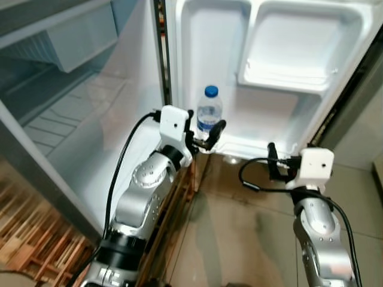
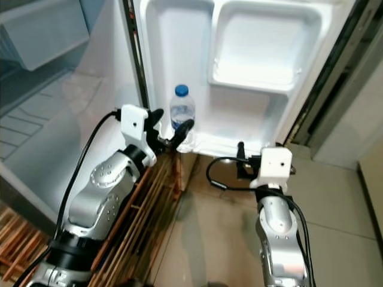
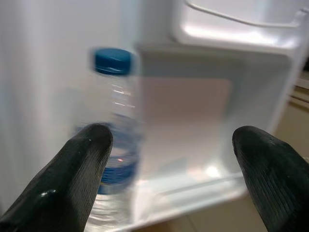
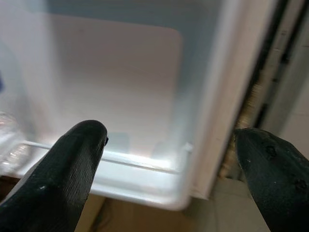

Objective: Restocking fridge

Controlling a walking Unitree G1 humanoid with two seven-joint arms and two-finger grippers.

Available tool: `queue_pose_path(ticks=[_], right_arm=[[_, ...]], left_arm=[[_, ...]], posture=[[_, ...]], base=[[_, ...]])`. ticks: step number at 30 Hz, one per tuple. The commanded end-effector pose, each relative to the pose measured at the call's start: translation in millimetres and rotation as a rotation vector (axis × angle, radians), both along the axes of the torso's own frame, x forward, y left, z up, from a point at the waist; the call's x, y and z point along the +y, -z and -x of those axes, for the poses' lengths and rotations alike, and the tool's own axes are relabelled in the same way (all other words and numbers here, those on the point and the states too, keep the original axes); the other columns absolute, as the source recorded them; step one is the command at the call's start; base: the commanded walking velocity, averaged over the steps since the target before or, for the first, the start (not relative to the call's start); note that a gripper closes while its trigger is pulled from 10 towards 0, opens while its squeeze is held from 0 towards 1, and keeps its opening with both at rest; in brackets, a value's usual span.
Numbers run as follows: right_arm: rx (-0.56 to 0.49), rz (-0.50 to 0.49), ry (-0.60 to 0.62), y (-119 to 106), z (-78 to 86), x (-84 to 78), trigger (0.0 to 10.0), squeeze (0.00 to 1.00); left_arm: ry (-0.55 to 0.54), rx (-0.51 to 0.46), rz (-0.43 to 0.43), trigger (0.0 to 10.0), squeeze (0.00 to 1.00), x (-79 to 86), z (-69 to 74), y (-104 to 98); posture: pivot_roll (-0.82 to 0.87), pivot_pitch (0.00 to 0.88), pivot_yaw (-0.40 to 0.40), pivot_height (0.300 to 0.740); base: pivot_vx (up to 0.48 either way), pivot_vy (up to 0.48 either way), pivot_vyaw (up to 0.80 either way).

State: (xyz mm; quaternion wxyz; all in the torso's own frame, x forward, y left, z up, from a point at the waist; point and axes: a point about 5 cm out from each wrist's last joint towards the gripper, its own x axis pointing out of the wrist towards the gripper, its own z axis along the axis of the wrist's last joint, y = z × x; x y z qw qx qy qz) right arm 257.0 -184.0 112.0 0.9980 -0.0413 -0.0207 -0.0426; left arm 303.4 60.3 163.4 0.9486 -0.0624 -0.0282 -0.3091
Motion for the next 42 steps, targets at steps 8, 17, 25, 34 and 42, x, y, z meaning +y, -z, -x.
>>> queue_pose_path(ticks=[8, 17, 25, 34, 42], right_arm=[[-0.002, -0.008, 0.012, 0, 1.6, -2.0, 10.0, 0.18], [0.002, -0.005, 0.014, 1, 4.6, -2.6, 10.0, 0.18], [0.015, -0.004, 0.019, 3, 8.4, -3.9, 10.0, 0.18], [0.022, -0.006, 0.010, 5, 6.8, -1.4, 10.0, 0.18], [0.023, -0.005, -0.001, 5, 3.4, 1.6, 10.0, 0.18]], left_arm=[[0.022, 0.058, -0.037, 10.0, 0.00, -13.4, -12.9, 5], [0.005, 0.067, -0.073, 10.0, 0.00, -20.4, -23.5, 4], [-0.041, 0.103, -0.117, 10.0, 0.00, -13.3, -25.8, 14], [-0.025, 0.093, -0.097, 10.0, 0.00, -23.3, -28.8, 13], [0.053, 0.101, -0.091, 10.0, 0.00, -50.1, -40.2, 17]], posture=[[-0.21, 0.022, 0.038, 0.740], [-0.23, 0.027, 0.046, 0.740], [-0.23, 0.038, 0.044, 0.740], [-0.22, 0.042, 0.043, 0.740], [-0.22, 0.041, 0.042, 0.740]], base=[[0.000, 0.000, 0.00], [0.000, 0.000, 0.00], [0.000, 0.000, 0.00], [0.000, 0.000, 0.00], [0.000, 0.000, 0.00]])
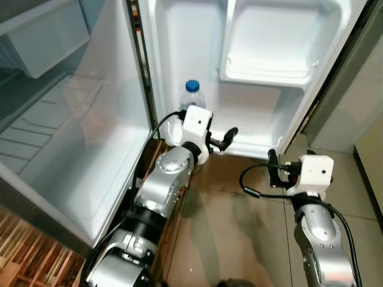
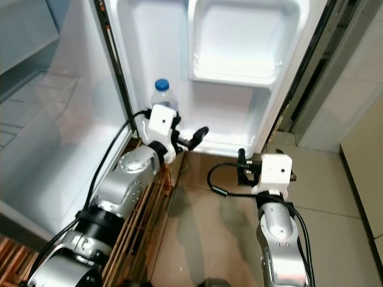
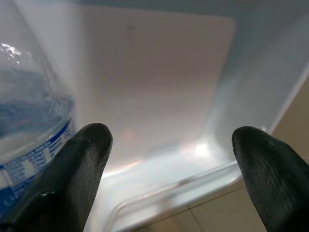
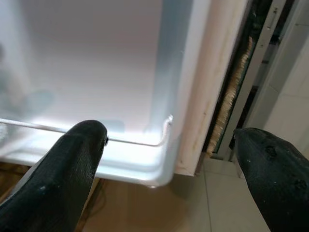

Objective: Restocking fridge

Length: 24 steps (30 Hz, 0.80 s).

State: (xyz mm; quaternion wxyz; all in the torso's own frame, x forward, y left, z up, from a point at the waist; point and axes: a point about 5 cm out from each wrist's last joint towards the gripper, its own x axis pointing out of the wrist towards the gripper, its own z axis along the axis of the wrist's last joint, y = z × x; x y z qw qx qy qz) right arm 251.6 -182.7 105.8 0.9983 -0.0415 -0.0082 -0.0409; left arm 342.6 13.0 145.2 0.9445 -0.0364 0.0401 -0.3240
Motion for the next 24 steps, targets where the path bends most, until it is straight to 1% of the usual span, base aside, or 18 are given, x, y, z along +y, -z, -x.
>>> queue_pose_path(ticks=[1, 2, 4, 10, 11, 13, 16, 17, 18, 20, 24], right_arm=[[-0.002, -0.004, 0.001, -1, -2.2, 0.4, 10.0, 0.18], [-0.001, -0.003, 0.001, -1, -2.7, 0.4, 10.0, 0.18], [-0.001, -0.003, 0.001, 0, -2.8, 0.5, 10.0, 0.18], [-0.002, 0.001, 0.006, 0, -1.7, -0.4, 10.0, 0.18], [-0.003, 0.003, 0.008, -1, -1.4, -0.6, 10.0, 0.18], [-0.004, 0.004, 0.010, -1, -0.9, -0.7, 10.0, 0.18], [-0.008, 0.006, 0.015, -2, 1.0, -1.8, 10.0, 0.18], [-0.008, 0.007, 0.018, -2, 2.1, -2.4, 10.0, 0.18], [-0.006, 0.006, 0.025, -1, 3.9, -3.2, 10.0, 0.18], [-0.003, 0.004, 0.029, 0, 5.3, -3.4, 10.0, 0.18], [0.009, -0.001, 0.027, 3, 8.2, -2.8, 10.0, 0.18]], left_arm=[[0.021, -0.008, 0.002, 10.0, 0.00, -4.3, -1.8, 0], [0.034, 0.003, 0.007, 10.0, 0.00, -9.0, -3.9, 3], [0.037, 0.005, 0.007, 10.0, 0.00, -10.2, -4.4, 3], [0.097, -0.007, -0.027, 10.0, 0.00, -21.8, -6.4, 7], [0.103, -0.022, -0.044, 10.0, 0.00, -23.7, -8.5, 6], [0.111, -0.039, -0.049, 10.0, 0.00, -24.7, -9.2, 3], [0.158, -0.086, -0.053, 10.0, 0.00, -25.9, -5.4, -1], [0.172, -0.098, -0.048, 10.0, 0.00, -23.7, -2.5, 0], [0.187, -0.095, -0.018, 10.0, 0.00, -17.7, 2.7, 2], [0.195, -0.081, 0.015, 10.0, 0.00, -11.1, 7.8, 4], [0.196, -0.061, 0.085, 10.0, 0.00, 9.8, 25.1, 2]], posture=[[-0.22, 0.041, 0.042, 0.740], [-0.23, 0.042, 0.044, 0.740], [-0.24, 0.042, 0.045, 0.740], [-0.25, 0.041, 0.051, 0.740], [-0.26, 0.042, 0.055, 0.740], [-0.26, 0.043, 0.057, 0.740], [-0.27, 0.046, 0.061, 0.740], [-0.27, 0.050, 0.064, 0.740], [-0.27, 0.053, 0.065, 0.740], [-0.26, 0.055, 0.066, 0.740], [-0.23, 0.058, 0.067, 0.740]], base=[[0.000, 0.000, 0.00], [0.000, 0.000, 0.00], [0.000, 0.000, 0.00], [0.000, 0.000, 0.00], [0.000, 0.000, 0.00], [0.000, 0.000, 0.00], [0.000, 0.000, 0.00], [0.000, 0.000, 0.00], [0.000, 0.000, 0.00], [0.000, 0.000, 0.00], [0.000, 0.000, 0.00]])
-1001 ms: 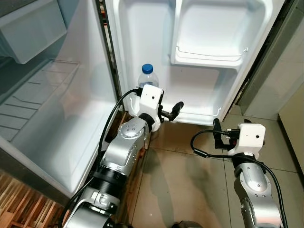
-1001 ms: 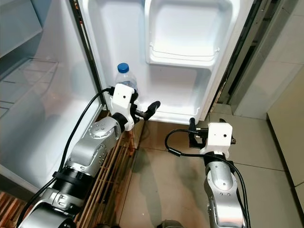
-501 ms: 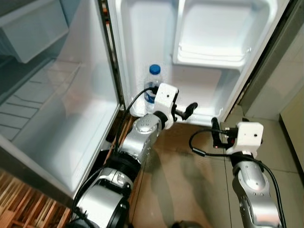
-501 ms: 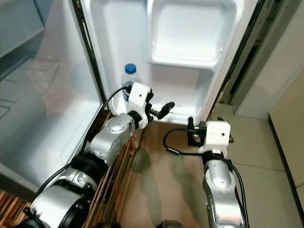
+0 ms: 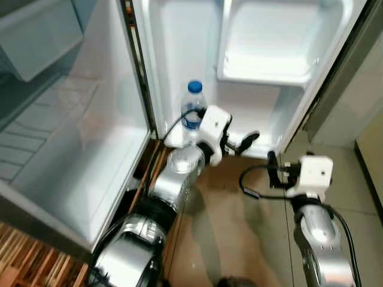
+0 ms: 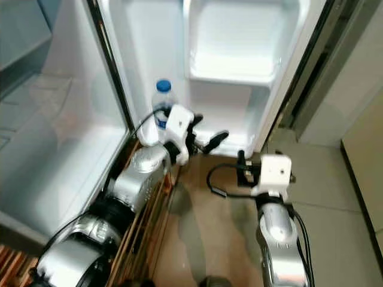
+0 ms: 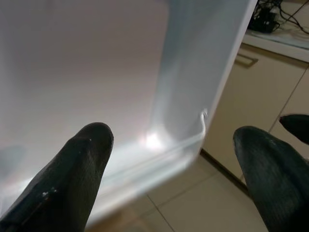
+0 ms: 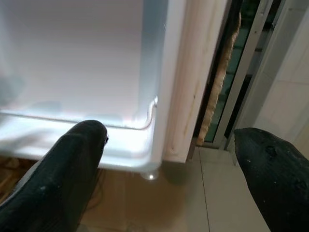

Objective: Restocking fridge

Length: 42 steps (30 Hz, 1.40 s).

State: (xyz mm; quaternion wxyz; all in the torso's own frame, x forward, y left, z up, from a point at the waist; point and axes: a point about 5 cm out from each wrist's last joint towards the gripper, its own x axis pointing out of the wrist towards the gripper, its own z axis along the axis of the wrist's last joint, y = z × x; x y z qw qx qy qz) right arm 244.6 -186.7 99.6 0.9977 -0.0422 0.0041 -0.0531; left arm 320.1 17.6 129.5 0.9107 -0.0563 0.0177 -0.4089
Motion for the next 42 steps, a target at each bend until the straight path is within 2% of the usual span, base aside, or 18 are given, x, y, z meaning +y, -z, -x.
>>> queue_pose_path(ticks=[1, 2, 3, 5, 7, 9, 13, 15, 21, 25, 36, 42], right_arm=[[-0.015, -0.001, 0.002, -3, 1.2, 1.1, 10.0, 0.18], [-0.012, -0.002, 0.000, -2, 1.1, 1.4, 10.0, 0.19], [-0.007, -0.003, -0.006, -1, 0.6, 1.9, 10.0, 0.18], [-0.004, -0.004, -0.013, 0, 0.0, 2.6, 10.0, 0.18], [0.002, -0.005, -0.024, 1, -0.8, 4.1, 10.0, 0.18], [0.007, -0.007, -0.032, 2, -1.8, 5.7, 10.0, 0.18], [0.010, -0.010, -0.039, 4, -3.9, 7.8, 10.0, 0.18], [0.008, -0.010, -0.045, 3, -5.1, 9.4, 10.0, 0.18], [0.009, -0.006, -0.051, 3, -4.8, 9.3, 10.0, 0.18], [0.013, 0.001, -0.049, 3, -3.6, 7.1, 10.0, 0.18], [0.016, 0.004, -0.031, 3, -0.3, 4.5, 10.0, 0.18], [0.014, 0.002, -0.026, 3, -0.8, 4.9, 10.0, 0.18]], left_arm=[[0.017, -0.026, 0.025, 10.0, 0.00, 5.2, 2.5, -13], [0.024, -0.031, 0.028, 10.0, 0.00, 10.2, 6.8, -15], [0.025, -0.027, 0.031, 10.0, 0.00, 22.3, 12.7, -18], [0.011, -0.031, 0.018, 10.0, 0.00, 34.6, 16.4, -20], [-0.061, -0.023, -0.008, 10.0, 0.00, 50.9, 18.3, -17], [-0.184, 0.001, -0.033, 10.0, 0.00, 66.7, 16.2, -11], [-0.306, 0.034, -0.060, 10.0, 0.00, 76.9, 12.6, -2], [-0.351, 0.057, -0.068, 10.0, 0.00, 77.3, 12.7, -1], [-0.384, 0.099, -0.088, 10.0, 0.00, 68.1, 13.9, 1], [-0.406, 0.126, -0.083, 10.0, 0.00, 61.2, 8.6, 1], [-0.391, 0.112, -0.099, 10.0, 0.00, 43.6, -2.6, -10], [-0.393, 0.109, -0.118, 10.0, 0.00, 30.5, -15.4, -13]], posture=[[-0.23, 0.058, 0.067, 0.740], [-0.22, 0.055, 0.064, 0.740], [-0.21, 0.053, 0.060, 0.740], [-0.20, 0.050, 0.056, 0.740], [-0.18, 0.048, 0.052, 0.740], [-0.18, 0.046, 0.051, 0.740], [-0.17, 0.038, 0.046, 0.740], [-0.18, 0.033, 0.045, 0.740], [-0.19, 0.032, 0.042, 0.740], [-0.20, 0.033, 0.041, 0.740], [-0.23, 0.050, 0.052, 0.740], [-0.23, 0.053, 0.054, 0.740]], base=[[0.000, 0.000, 0.00], [0.000, 0.000, 0.00], [0.000, 0.000, 0.00], [0.000, 0.000, 0.00], [0.000, 0.000, 0.00], [0.000, 0.000, 0.00], [0.000, 0.000, 0.00], [0.000, 0.000, 0.00], [0.000, 0.000, 0.00], [0.000, 0.000, 0.00], [0.000, 0.000, 0.00], [0.000, 0.000, 0.00]])
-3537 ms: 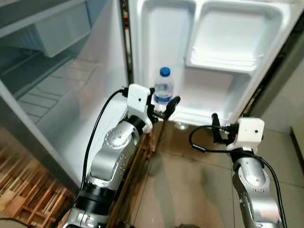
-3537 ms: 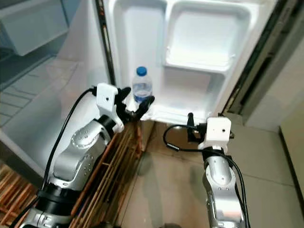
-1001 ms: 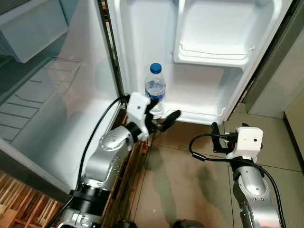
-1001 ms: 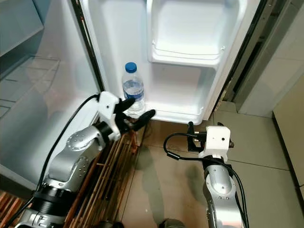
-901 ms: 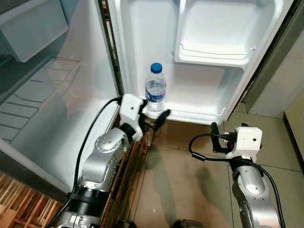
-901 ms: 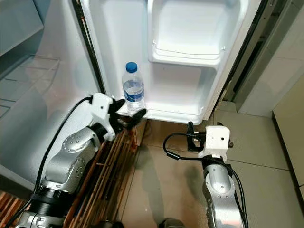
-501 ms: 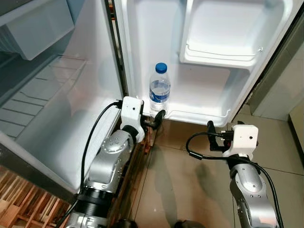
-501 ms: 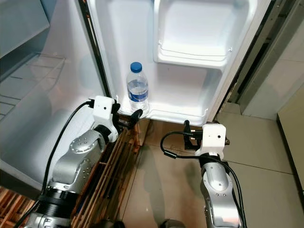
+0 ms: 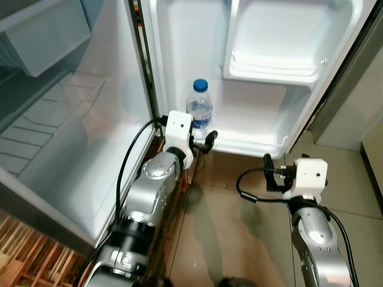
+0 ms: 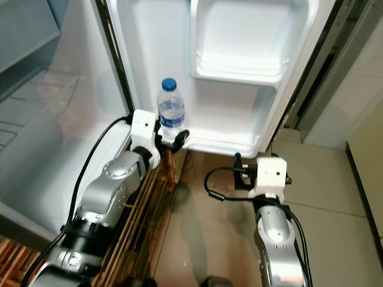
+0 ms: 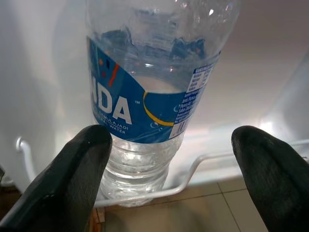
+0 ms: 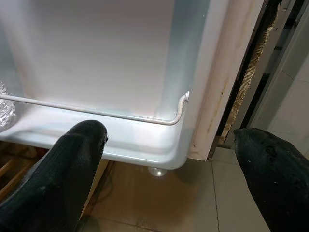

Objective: Restocking fridge

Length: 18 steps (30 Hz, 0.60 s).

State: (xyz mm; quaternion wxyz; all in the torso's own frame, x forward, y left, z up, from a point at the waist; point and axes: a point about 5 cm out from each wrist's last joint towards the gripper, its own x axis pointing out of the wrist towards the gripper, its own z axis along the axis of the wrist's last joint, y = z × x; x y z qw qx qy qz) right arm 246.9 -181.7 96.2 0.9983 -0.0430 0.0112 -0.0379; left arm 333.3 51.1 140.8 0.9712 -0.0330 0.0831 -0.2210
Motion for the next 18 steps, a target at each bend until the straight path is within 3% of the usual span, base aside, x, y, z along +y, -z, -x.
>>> queue_pose_path(ticks=[1, 11, 18], right_arm=[[-0.002, 0.001, 0.004, -1, 1.4, 0.0, 10.0, 0.18], [-0.001, 0.001, 0.010, -1, 1.6, 0.3, 10.0, 0.18], [0.000, 0.004, 0.010, -1, 1.7, 0.2, 10.0, 0.18]], left_arm=[[-0.007, -0.008, -0.011, 10.0, 0.00, -4.9, -4.0, -3], [-0.037, -0.004, -0.018, 10.0, 0.00, -16.5, -22.2, -7], [-0.082, 0.000, -0.052, 10.0, 0.00, -12.9, -32.9, -3]], posture=[[-0.24, 0.052, 0.054, 0.740], [-0.25, 0.055, 0.055, 0.740], [-0.25, 0.056, 0.054, 0.740]], base=[[0.000, 0.000, 0.00], [0.000, 0.000, 0.00], [0.000, 0.000, 0.00]])
